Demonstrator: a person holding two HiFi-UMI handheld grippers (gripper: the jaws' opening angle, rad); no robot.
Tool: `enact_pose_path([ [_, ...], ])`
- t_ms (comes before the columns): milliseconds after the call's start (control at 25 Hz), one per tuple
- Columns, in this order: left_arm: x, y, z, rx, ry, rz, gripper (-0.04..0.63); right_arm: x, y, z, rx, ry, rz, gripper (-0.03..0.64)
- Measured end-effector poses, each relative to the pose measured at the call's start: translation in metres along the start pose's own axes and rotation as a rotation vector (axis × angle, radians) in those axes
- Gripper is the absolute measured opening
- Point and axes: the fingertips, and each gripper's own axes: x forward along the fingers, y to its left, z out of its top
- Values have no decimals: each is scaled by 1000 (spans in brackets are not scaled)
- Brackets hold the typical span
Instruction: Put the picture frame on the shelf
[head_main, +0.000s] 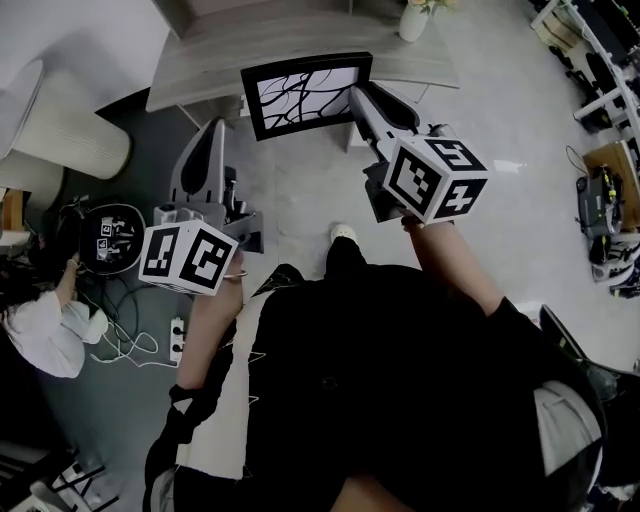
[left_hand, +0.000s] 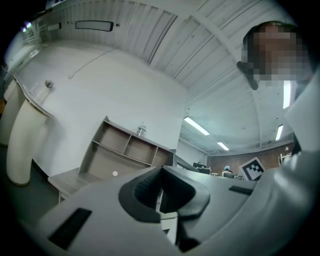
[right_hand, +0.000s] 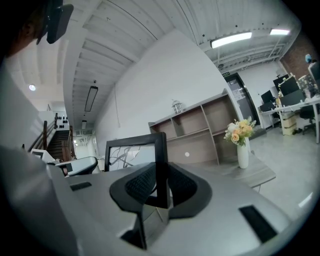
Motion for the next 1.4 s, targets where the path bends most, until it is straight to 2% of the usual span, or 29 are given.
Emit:
enact_pose_path([
  [280, 77, 20, 2, -8, -18, 12, 9, 62, -47, 28, -23, 10, 14, 80],
  [720, 178, 41, -1, 40, -49, 15, 10, 140, -111, 69, -46, -33, 55, 80],
  [880, 190, 52, -11, 52, -38, 36, 9, 156, -125, 63, -40, -30, 53, 80],
  [1120, 203, 92, -30, 8, -8, 52, 9, 188, -137, 37, -10, 21, 25, 80],
  [1280, 239, 134, -32, -17, 17, 38, 9, 235, -147, 36, -1, 37, -3, 80],
  [1400, 257, 149, -33, -24, 29, 26, 9, 253, -154, 35, 6, 38, -21, 80],
])
